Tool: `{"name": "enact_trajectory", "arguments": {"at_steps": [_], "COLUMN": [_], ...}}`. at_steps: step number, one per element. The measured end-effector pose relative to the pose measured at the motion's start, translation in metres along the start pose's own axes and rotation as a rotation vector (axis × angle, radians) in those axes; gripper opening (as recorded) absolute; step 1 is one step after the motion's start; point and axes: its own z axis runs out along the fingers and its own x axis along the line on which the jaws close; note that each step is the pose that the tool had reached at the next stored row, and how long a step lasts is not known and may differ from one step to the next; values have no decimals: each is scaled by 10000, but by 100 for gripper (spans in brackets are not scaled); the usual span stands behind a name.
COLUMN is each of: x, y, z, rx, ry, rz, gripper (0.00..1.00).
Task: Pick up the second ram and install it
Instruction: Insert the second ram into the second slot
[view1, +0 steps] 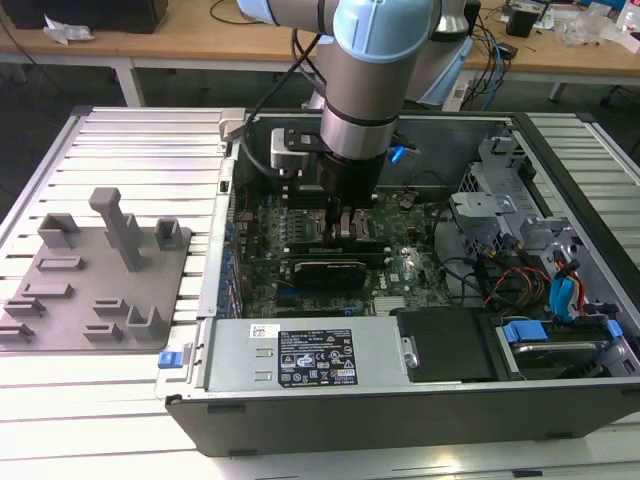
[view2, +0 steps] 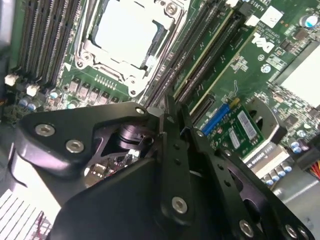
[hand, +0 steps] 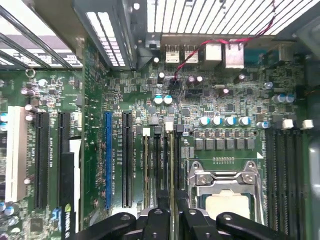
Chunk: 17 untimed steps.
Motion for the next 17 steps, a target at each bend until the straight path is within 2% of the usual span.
{"name": "enact_trajectory", "arguments": {"at_steps": [1, 3, 8, 13, 14, 17], "x": [-5, -5, -5, -6, -6, -6], "y": [3, -2, -123, -135, -137, -142], "z": [-45, -46, -53, -55, -55, -55], "rx": [3, 2, 0, -1, 0, -1], "ry": [-3, -2, -2, -1, -1, 0], "rz": [-1, 0, -1, 0, 0, 0], "gripper": [17, 17, 17, 15, 8, 8]}}
